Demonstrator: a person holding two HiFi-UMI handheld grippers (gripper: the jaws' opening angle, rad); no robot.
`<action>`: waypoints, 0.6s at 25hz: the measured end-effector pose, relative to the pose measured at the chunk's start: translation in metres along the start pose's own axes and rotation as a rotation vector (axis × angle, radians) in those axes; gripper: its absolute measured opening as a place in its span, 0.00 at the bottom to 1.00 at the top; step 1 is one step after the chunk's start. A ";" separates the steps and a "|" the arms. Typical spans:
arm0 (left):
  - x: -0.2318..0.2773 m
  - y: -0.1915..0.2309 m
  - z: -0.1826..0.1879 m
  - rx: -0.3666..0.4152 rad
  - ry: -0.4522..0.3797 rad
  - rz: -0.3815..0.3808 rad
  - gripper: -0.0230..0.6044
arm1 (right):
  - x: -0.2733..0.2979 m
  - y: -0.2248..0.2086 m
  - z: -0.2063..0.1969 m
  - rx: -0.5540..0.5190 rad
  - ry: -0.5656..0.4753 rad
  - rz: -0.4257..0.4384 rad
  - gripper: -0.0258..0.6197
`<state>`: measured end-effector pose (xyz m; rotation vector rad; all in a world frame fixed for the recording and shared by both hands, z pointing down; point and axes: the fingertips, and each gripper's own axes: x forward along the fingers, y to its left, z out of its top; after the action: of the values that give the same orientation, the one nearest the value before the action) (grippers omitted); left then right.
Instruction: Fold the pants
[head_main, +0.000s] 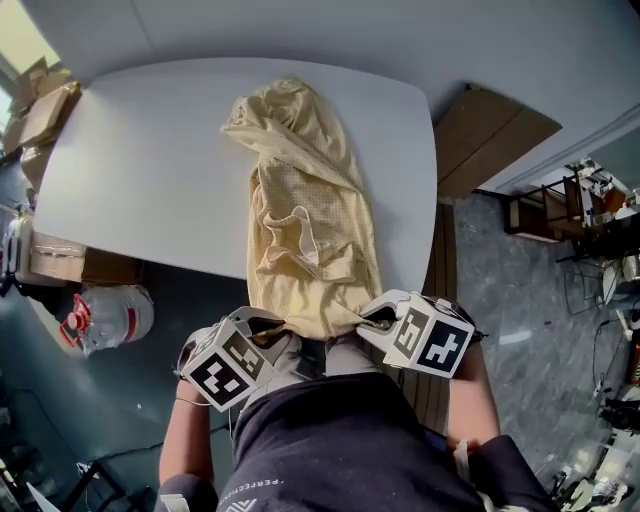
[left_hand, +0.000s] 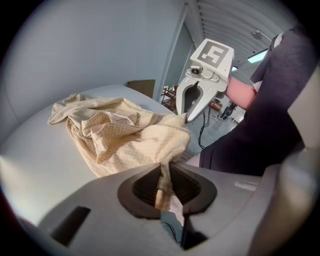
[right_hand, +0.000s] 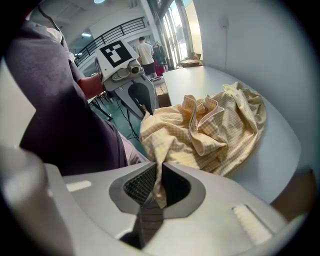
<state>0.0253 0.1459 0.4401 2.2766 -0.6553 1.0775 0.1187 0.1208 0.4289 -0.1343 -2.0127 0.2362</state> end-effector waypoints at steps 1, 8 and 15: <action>-0.004 0.000 -0.002 0.004 0.006 -0.012 0.12 | 0.000 0.004 0.003 0.008 -0.002 0.005 0.09; -0.025 -0.004 -0.005 0.035 -0.035 -0.035 0.12 | -0.006 0.019 0.019 0.046 -0.032 -0.028 0.09; -0.046 0.014 0.031 0.057 -0.102 -0.004 0.12 | -0.034 -0.007 0.036 0.010 -0.063 -0.098 0.09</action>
<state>0.0074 0.1243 0.3896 2.3938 -0.6671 0.9954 0.1011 0.1031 0.3850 -0.0218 -2.0737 0.1906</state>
